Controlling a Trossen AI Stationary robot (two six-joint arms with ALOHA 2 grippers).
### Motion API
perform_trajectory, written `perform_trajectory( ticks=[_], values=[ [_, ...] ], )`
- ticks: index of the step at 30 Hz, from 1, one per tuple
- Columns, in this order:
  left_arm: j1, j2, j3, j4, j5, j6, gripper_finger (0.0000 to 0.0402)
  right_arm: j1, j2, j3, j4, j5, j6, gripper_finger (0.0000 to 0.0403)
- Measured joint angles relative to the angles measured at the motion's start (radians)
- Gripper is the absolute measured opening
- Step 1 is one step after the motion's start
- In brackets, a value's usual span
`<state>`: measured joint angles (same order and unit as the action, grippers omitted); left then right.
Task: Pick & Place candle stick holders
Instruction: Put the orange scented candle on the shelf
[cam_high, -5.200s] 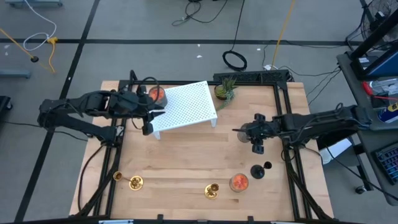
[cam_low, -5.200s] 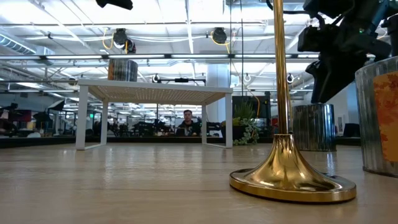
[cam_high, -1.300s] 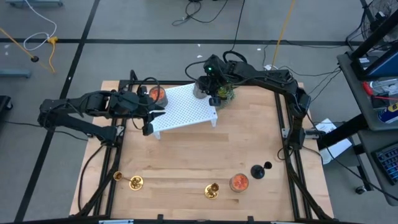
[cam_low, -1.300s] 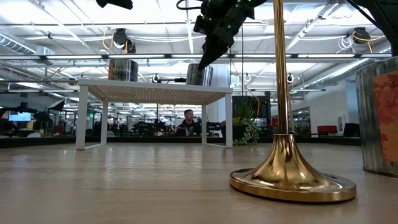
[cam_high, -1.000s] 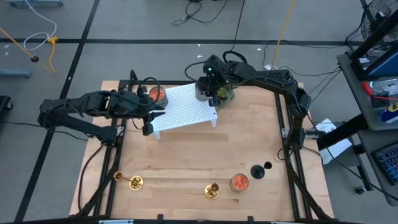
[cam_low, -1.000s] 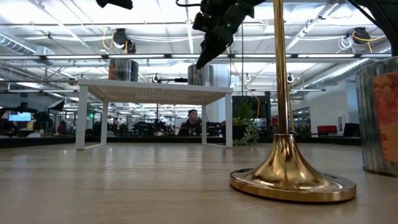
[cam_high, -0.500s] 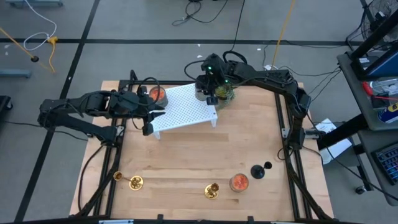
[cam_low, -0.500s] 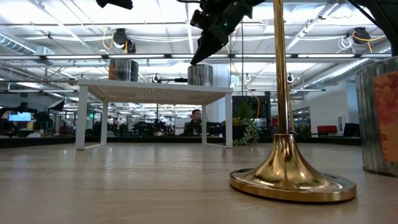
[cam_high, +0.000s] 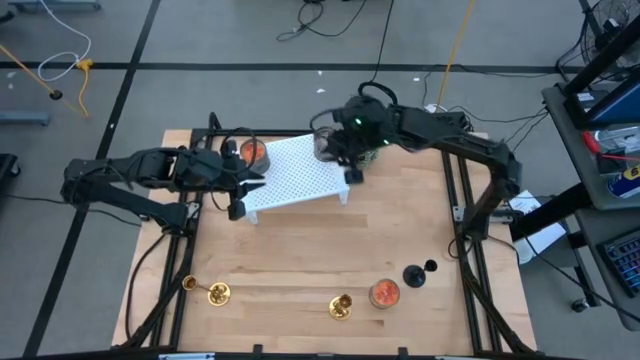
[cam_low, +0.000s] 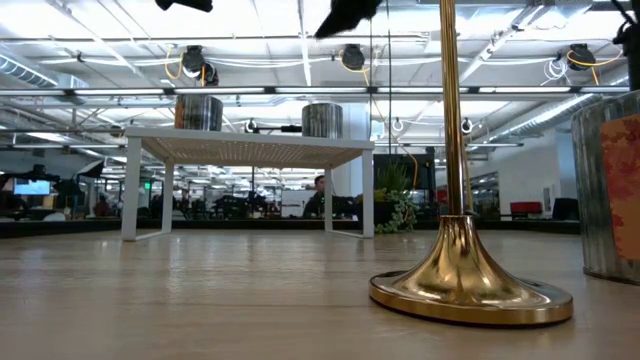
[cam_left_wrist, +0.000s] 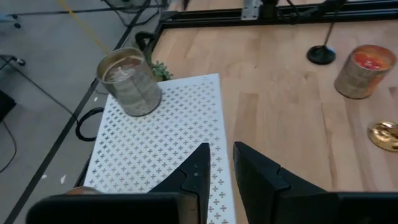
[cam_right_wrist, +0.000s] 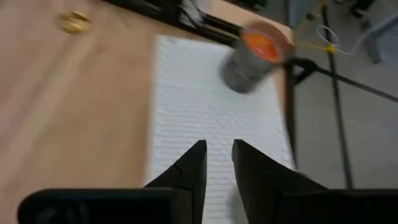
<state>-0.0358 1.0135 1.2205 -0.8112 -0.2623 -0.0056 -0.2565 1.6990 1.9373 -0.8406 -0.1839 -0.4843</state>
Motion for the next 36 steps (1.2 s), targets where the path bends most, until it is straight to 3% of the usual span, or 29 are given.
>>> perform_trajectory(
  ticks=[9,22,27,36],
  values=[
    [-0.083,0.000,0.000,0.000,0.000,-0.083,0.0076,0.249,-0.108,-0.049,-0.199,-0.001,0.264,0.0079],
    [-0.136,0.000,0.000,0.002,-0.029,-0.122,0.0076,0.582,-0.292,-0.611,-0.069,-0.002,0.706,0.0074],
    [-0.136,0.000,0.000,0.002,-0.036,-0.134,0.0076,0.652,-0.321,-0.787,0.016,-0.002,0.890,0.0075],
    [-0.136,0.000,0.000,0.028,-0.036,-0.134,0.0076,0.650,-0.314,-0.927,0.131,-0.004,0.973,0.0075]
  ],
)
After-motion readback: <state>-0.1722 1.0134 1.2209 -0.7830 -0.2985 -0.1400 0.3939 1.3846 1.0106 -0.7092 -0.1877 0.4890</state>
